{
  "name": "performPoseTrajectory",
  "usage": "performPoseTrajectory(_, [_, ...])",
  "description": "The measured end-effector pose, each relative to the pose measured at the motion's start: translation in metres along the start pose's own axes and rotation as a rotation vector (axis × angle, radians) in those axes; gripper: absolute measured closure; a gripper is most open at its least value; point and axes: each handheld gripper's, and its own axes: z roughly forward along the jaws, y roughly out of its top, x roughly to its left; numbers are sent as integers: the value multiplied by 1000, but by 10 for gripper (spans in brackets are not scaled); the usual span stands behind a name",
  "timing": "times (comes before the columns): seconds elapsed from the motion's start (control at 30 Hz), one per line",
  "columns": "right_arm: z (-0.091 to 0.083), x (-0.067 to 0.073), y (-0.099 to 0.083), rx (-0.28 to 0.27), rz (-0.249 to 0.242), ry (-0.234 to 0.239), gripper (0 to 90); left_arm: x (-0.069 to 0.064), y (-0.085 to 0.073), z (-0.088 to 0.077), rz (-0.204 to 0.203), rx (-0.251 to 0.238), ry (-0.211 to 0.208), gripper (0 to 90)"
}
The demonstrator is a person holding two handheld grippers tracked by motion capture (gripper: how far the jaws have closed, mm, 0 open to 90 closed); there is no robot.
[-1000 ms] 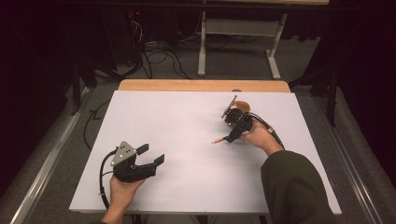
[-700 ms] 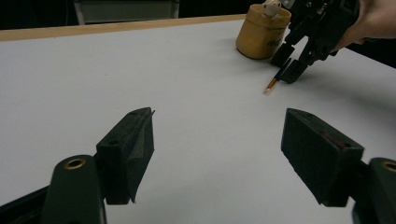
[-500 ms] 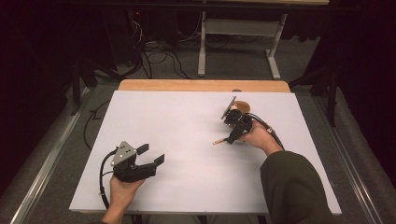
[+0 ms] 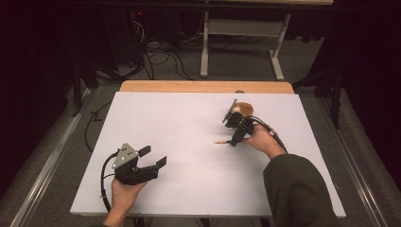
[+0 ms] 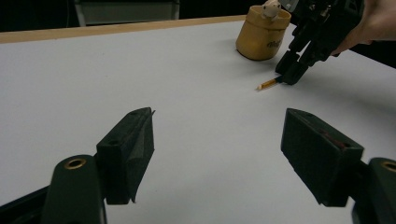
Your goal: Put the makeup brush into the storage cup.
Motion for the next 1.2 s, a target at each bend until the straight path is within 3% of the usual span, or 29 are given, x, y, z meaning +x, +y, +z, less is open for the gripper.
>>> performPoseTrajectory(0.77, [-1, 0, -1, 28, 39, 27, 842, 0, 0, 1, 2, 7, 2, 262])
performPoseTrajectory(1.0, [-1, 0, -1, 37, 26, 25, 846, 0, 0, 1, 0, 6, 3, 263])
performPoseTrajectory(1.2, [-1, 0, 0, 37, 44, 26, 850, 0, 0, 1, 2, 8, 4, 264])
